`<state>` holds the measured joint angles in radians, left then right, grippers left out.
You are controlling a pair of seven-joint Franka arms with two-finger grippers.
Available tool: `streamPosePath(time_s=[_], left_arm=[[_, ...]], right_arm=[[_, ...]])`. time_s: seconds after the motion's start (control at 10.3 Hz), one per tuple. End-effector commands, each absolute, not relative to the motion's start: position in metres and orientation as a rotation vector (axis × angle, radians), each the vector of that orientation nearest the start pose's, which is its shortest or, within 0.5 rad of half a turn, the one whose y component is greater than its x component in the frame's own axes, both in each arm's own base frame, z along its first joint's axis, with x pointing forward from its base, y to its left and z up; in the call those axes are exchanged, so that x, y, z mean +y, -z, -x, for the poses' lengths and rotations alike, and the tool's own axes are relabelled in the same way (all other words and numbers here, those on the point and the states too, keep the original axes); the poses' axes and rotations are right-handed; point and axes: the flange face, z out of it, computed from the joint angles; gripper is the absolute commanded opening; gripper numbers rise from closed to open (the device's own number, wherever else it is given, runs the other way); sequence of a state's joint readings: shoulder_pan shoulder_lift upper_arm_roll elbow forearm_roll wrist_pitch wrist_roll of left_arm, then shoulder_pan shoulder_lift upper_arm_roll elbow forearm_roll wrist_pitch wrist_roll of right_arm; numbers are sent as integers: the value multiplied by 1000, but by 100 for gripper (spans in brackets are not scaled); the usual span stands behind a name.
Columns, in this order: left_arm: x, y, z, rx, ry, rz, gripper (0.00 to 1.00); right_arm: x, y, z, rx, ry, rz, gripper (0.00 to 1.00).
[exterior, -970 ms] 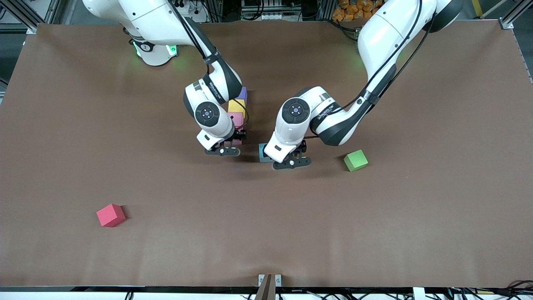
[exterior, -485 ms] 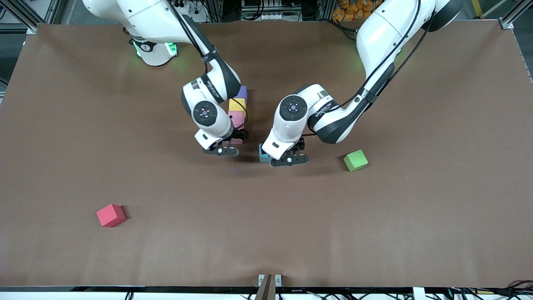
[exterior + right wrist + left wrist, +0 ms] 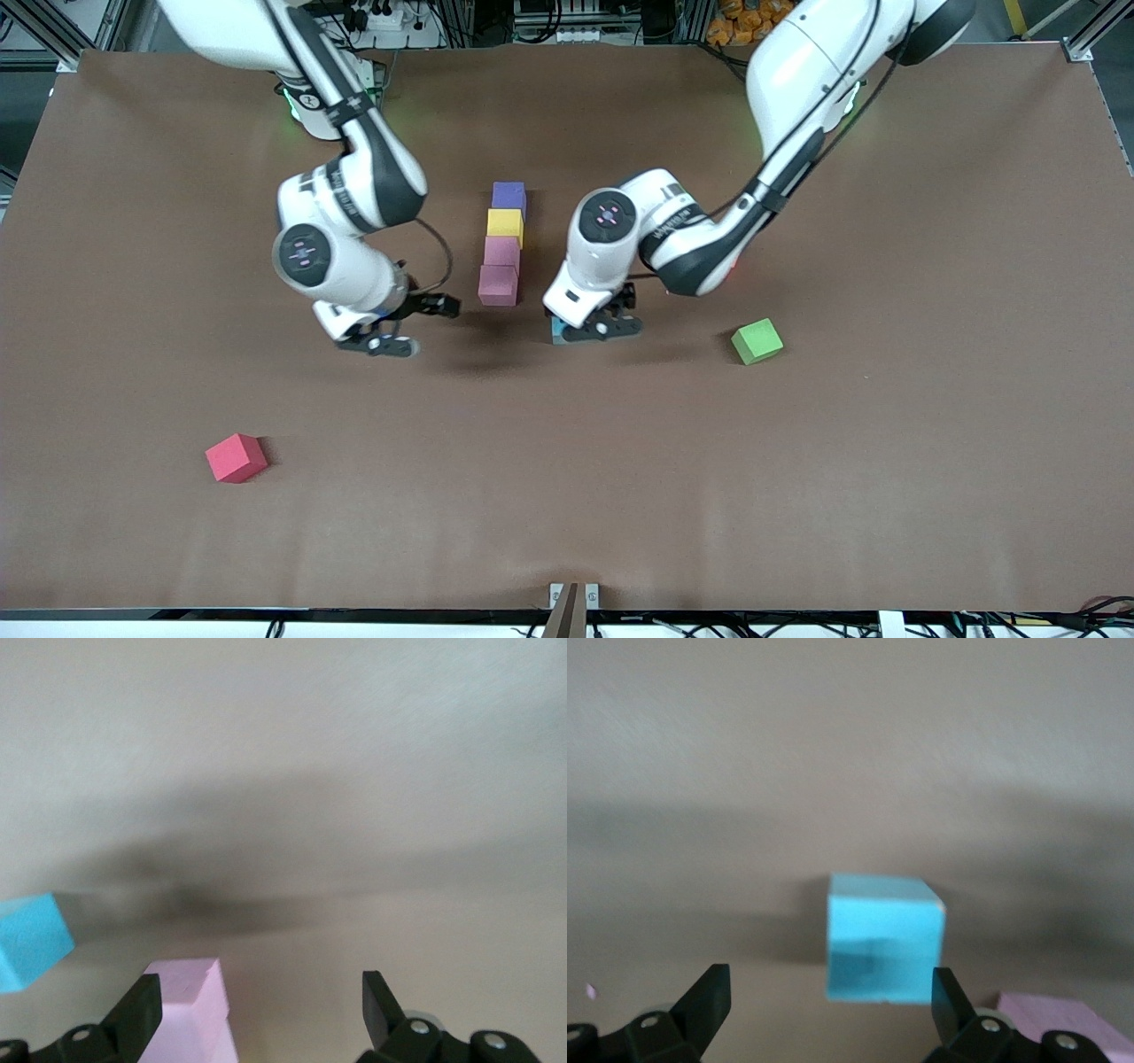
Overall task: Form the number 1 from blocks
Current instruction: 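Lift the cyan cube with the left gripper while the right gripper withdraws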
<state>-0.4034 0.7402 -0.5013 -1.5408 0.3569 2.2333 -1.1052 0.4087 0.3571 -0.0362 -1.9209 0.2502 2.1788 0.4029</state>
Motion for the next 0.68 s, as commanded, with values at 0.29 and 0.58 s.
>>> streamPosePath(time_s=[0.29, 0.58], left_arm=[[-526, -239, -484, -174, 74, 3181, 100], [-534, -223, -483, -224, 145, 3152, 100]], right_arm=[[139, -349, -634, 24, 12, 3245, 100], [96, -419, -639, -139, -20, 3251, 100]])
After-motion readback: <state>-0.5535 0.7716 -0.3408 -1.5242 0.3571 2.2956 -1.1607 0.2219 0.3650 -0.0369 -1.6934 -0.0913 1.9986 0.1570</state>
